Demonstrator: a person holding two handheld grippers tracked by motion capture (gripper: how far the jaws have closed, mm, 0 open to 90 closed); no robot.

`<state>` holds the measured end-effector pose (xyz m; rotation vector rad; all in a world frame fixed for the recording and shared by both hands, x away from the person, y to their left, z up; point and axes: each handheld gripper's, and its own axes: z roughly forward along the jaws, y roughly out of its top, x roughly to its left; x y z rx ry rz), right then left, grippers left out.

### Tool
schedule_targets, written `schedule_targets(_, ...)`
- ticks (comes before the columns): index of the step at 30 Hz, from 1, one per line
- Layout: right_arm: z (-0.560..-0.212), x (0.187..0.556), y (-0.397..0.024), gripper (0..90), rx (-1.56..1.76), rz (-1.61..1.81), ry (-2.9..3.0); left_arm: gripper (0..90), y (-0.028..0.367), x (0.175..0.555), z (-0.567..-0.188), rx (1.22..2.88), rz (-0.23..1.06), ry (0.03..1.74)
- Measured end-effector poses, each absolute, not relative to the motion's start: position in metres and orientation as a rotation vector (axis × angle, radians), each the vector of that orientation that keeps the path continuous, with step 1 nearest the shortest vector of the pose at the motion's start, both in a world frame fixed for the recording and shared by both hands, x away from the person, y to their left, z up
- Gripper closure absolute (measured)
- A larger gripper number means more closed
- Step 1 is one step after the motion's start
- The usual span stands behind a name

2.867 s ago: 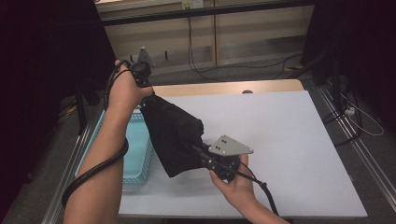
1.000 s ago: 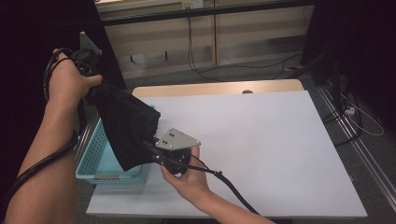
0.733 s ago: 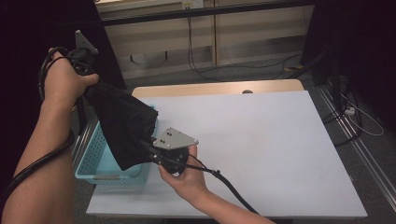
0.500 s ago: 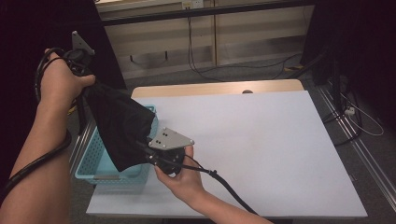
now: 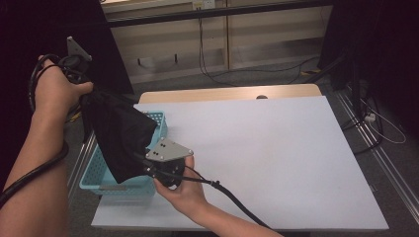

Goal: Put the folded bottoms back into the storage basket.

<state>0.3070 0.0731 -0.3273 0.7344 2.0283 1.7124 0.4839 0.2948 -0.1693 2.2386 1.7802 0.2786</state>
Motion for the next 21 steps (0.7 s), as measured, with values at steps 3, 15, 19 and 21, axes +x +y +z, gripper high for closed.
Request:
schedule_targets(3,-0.329,0.309,0.076,80.5,0.735,1.715,2.036,82.7,0.298,0.485,-0.171,2.236,0.277,1.787)
schedule_targets(15,-0.349,0.329,0.106,60.3,0.790,1.730,2.158,79.1,0.323,0.507,-0.198,2.170,0.322,1.722)
schedule_targets(19,-0.351,0.335,0.099,42.9,0.772,1.589,2.217,31.5,0.332,0.511,-0.226,2.152,0.470,1.664)
schedule_targets(21,-0.351,0.338,0.084,35.3,0.771,1.562,2.210,21.7,0.334,0.510,-0.236,2.173,0.484,1.648)
